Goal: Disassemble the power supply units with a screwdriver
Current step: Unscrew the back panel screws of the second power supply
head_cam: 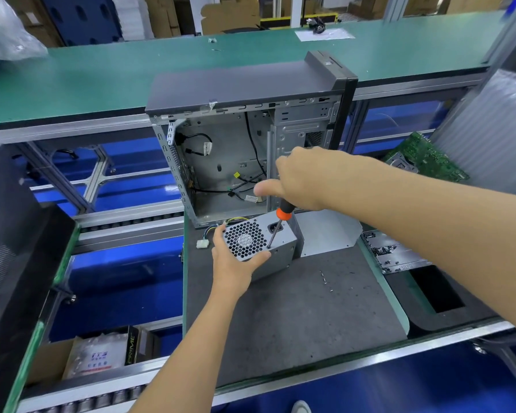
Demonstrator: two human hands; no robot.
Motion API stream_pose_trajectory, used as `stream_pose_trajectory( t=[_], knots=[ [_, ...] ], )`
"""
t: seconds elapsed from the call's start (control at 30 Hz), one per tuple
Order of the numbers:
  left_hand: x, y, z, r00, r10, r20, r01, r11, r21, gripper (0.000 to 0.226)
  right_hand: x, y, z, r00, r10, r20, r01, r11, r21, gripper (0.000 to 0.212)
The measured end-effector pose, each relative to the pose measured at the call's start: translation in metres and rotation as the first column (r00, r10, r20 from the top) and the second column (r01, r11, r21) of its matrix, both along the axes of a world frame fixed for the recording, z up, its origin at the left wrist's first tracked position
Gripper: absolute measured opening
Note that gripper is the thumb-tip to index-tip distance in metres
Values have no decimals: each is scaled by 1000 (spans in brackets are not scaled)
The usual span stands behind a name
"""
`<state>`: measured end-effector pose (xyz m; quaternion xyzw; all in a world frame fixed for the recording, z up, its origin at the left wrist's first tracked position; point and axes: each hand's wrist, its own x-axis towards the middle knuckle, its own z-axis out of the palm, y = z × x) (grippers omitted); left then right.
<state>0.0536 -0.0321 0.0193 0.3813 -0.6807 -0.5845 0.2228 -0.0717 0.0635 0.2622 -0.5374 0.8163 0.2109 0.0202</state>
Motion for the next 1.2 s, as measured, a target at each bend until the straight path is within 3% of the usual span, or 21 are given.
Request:
stream_pose_trajectory(
  t=[0.03,0.1,0.27,0.4,0.47,0.53,0.67,0.73,0.83,0.93,1.03,1.13,1.2],
  knots=[
    [0,1,1,1000,1,2,-1,1000,1,110,1,-1,-1,995,31,-90,-30,999,9,19],
    [0,1,1,1000,3,4,-3,1000,0,109,4,-2,-2,993,42,-114,-48,998,-50,16],
    [0,0,2,1000,1,7,-1,1000,-1,109,-5,-7,-3,977,101,190,-75,987,-140,19],
    [1,1,2,1000,-5,1,5,1000,-4,110,-7,-8,1,947,84,311,-46,991,-128,32],
    [1,1,2,1000,-2,2,2,1000,-5,110,-4,-7,5,969,2,245,14,998,-61,40],
    [1,1,2,1000,1,1,-1,1000,-9,110,1,-7,5,999,30,21,-31,999,27,35],
    [1,1,2,1000,-3,-5,3,1000,-7,110,4,-7,-1,999,24,-45,-27,997,-72,35],
    [1,1,2,1000,-3,-4,3,1000,-3,111,5,-7,-2,998,68,2,-68,992,-106,23],
    [1,2,2,1000,-4,-7,4,1000,-7,110,0,-8,-1,970,129,205,-99,984,-150,15],
    [1,2,3,1000,-7,-8,7,1000,-5,110,1,-9,1,959,88,268,-57,991,-122,29],
    [1,2,3,1000,-6,-9,6,1000,-4,110,7,-5,4,991,-21,136,21,1000,0,54],
    [2,2,3,1000,-2,-4,2,1000,-4,110,13,-3,0,991,108,-78,-101,991,88,53],
    [2,2,4,1000,-3,-3,3,1000,-2,110,15,-4,0,988,119,-103,-115,992,41,38]
  ],
)
